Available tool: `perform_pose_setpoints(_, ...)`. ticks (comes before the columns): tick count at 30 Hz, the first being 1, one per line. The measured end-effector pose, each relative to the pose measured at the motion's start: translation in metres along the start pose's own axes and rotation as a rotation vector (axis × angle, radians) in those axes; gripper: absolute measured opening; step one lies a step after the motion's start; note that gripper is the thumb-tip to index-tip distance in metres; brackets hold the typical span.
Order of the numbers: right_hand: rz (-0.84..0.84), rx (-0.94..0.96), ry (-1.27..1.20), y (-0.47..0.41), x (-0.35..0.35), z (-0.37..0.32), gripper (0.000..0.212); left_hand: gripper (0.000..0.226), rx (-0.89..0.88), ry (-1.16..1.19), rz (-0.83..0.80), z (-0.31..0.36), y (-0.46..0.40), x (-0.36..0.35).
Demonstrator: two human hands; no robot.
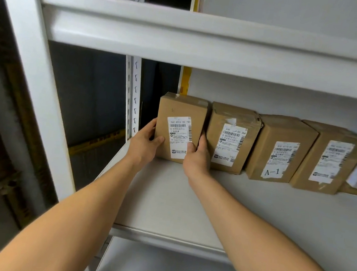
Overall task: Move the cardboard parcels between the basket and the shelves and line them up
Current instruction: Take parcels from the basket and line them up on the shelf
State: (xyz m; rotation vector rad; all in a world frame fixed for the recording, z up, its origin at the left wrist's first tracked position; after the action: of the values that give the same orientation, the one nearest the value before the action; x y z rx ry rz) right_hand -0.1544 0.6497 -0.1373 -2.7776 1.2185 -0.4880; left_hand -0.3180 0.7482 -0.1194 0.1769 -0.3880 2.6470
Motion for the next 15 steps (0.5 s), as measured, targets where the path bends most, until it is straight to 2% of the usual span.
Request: perform_pose_setpoints(15, -0.024, -0.026, -0.014, -0.0002, -0.0040, -0.0007, 0.063, 0.063, -0.007, -0.052, 0.064, -0.0020, 0.0041, -0.0055)
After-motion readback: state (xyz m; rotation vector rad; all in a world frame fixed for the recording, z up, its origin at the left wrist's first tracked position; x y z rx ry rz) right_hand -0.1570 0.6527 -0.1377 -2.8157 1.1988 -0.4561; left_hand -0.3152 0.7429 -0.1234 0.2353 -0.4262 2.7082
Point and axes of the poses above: each hand's wrist, its own y-axis away from the middle knuckle, its own x-axis out of the back of the hand, z = x × y, the point moved 8 cm from there along -y, towards the middle knuckle, and after that the axes turned 4 degrees about -z, right-handed, at the moved point
